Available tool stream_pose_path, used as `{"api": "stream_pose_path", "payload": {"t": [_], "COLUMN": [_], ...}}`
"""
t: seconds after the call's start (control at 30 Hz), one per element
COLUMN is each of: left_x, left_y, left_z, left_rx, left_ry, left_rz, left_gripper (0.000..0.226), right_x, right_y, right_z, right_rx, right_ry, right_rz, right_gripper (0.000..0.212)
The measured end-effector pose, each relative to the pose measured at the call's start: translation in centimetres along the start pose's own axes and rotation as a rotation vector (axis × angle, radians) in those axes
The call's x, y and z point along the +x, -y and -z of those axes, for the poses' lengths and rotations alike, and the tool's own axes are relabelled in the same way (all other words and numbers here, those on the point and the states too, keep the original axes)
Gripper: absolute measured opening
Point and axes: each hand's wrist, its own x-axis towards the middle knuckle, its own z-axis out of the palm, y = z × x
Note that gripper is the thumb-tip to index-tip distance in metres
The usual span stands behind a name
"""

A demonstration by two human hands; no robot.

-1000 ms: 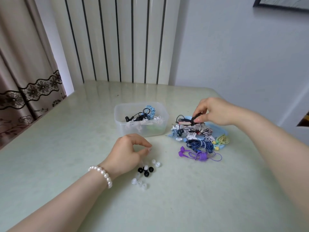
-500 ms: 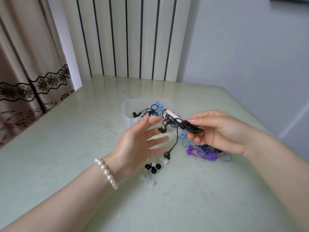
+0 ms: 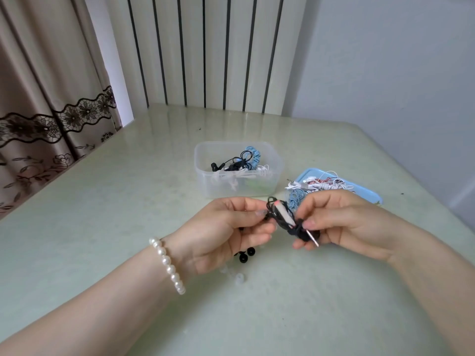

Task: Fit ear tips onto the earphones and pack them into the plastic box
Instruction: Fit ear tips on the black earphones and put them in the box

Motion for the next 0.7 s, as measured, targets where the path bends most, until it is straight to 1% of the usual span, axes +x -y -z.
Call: {"api": "stream_pose_path", "payload": {"t": [0.1,0.17,0.23,0.3,0.37,0.4,0.5,0.53,0.63,0.7], "left_x": [-0.1,-0.2,-0.4,-0.5,-0.5,-0.5,-0.6,-0.6,-0.6,-0.6], "left_y": [0.3,0.5,0.7,0.8,0.5,0.3,-0.5,-0.7,-1.2,-1.5], "left_z": [-0.1,-0.5,-1.0,-1.2,-1.2,-1.1,-0.7,-0.5,0.3,0.5], "left_rx": [0.084,0.112,0.144,0.145,0.094,0.055,-0.047,-0.051,-0.053,-0.028], "left_ry": [-0.002,-0.003,0.006,0.002,-0.012,-0.014,-0.041,-0.061,-0.092,-0.102], "left_rz": [-0.041,-0.070,-0.078,-0.053,-0.003,0.021,0.058,0.052,0.015,-0.023], "left_gripper": [0.014,0.020,0.027,0.024,0.015,0.014,0.018,0.020,0.024,0.026], "right_x": [-0.2,-0.2,-0.1,0.0,0.0,0.0,-0.2,-0.3,-0.1,0.0], "right_y": [-0.5,-0.8,-1.1,-1.4,-1.5,-1.6,-1.7,-1.7,-1.9,-2.0], "right_z": [-0.4,-1.3,-2.6,-3.5,-3.6,-3.5,-2.8,-2.7,-2.9,-3.1], "right_rx": [-0.078,-0.113,-0.211,-0.269,-0.258,-0.235,-0.192,-0.197,-0.226,-0.236], "right_ry": [0.165,0.177,0.073,-0.051,-0.135,-0.173,-0.251,-0.259,-0.282,-0.306], "right_rz": [-0.030,-0.033,0.018,0.102,0.170,0.188,0.194,0.192,0.188,0.183], "right_gripper": [0.039,0.053,0.047,0.036,0.022,0.015,0.005,0.004,0.017,0.023]}}
